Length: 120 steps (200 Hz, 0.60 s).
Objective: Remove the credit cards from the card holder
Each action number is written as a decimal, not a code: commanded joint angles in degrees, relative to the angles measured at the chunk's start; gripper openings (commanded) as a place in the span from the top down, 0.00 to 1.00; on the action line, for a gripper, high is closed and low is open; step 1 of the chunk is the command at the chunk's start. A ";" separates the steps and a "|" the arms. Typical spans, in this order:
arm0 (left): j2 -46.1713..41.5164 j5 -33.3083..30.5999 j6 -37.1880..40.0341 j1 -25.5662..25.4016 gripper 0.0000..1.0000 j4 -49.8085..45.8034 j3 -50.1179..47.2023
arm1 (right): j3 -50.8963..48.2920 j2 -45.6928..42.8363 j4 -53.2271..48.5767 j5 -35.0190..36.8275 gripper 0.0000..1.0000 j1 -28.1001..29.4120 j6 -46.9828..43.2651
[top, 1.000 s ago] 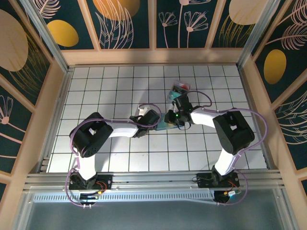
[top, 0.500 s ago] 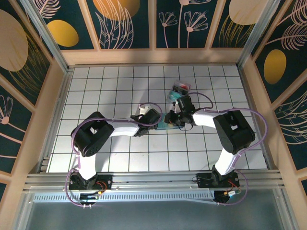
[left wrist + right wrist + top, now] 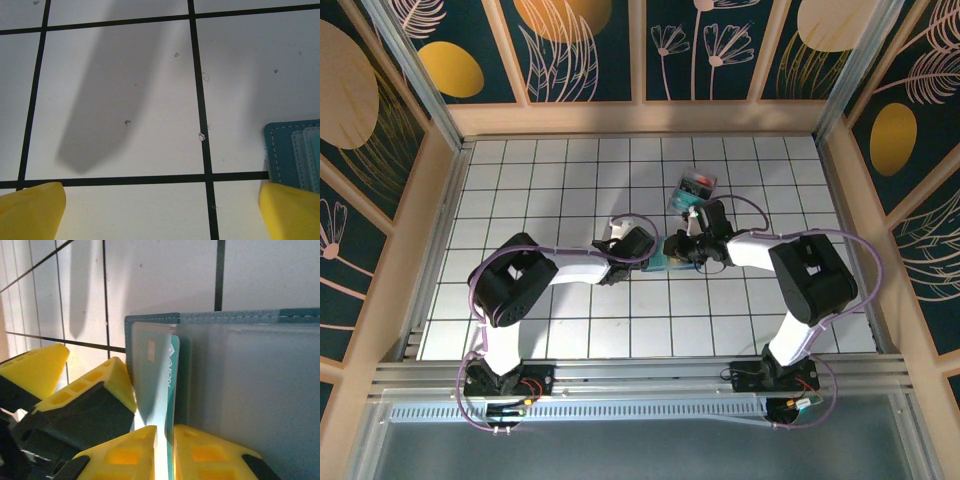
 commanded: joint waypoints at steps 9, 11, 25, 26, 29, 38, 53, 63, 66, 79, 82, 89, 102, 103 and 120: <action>2.22 0.10 0.71 0.25 0.01 -3.42 0.46 | -1.43 -2.27 4.52 -3.47 0.86 -0.77 1.34; 2.28 0.10 0.71 0.26 0.01 -3.42 0.43 | -1.57 -2.23 4.74 -3.63 0.86 -0.79 1.48; 2.28 0.19 0.54 0.28 0.01 -3.51 0.48 | -2.89 -2.13 7.49 -5.04 0.86 -1.21 2.78; 2.30 0.21 0.58 0.30 0.01 -3.51 0.45 | -3.01 -2.13 7.69 -5.21 0.86 -1.22 2.92; 2.34 0.15 0.58 0.29 0.01 -3.51 0.47 | -3.21 -2.09 8.31 -5.59 0.86 -1.31 3.22; 2.41 0.07 0.56 0.32 0.01 -3.68 0.44 | -3.83 -2.04 9.95 -6.43 0.86 -1.48 4.06; 2.30 -0.08 0.57 0.32 0.01 -3.95 0.46 | -4.43 -2.26 11.13 -6.87 0.87 -1.77 4.78; 2.32 -0.22 0.57 0.29 0.01 -4.04 0.38 | -4.60 -2.61 11.40 -6.96 0.87 -1.91 4.79; 2.33 -0.26 0.55 0.24 0.01 -4.04 0.40 | -4.70 -2.70 11.36 -6.92 0.87 -1.95 4.77; 2.31 -0.43 0.61 0.32 0.01 -4.13 0.34 | -4.89 -3.20 11.41 -6.96 0.87 -2.33 4.70; 2.32 -0.44 0.56 0.27 0.01 -4.13 0.35 | -4.97 -3.33 11.44 -7.03 0.87 -2.41 4.70; 2.37 -0.52 0.58 0.24 0.01 -4.14 0.46 | -5.14 -3.74 11.58 -7.12 0.87 -2.56 4.71; 2.55 -0.64 0.55 0.28 0.01 -4.22 0.54 | -5.70 -4.35 12.37 -7.61 0.87 -3.02 5.04; 2.57 -0.65 0.54 0.26 0.01 -4.22 0.53 | -5.74 -4.38 12.46 -7.68 0.87 -3.09 5.06; 2.96 -0.81 0.49 0.24 0.01 -4.52 0.84 | -6.28 -4.63 13.66 -8.65 0.87 -3.35 5.89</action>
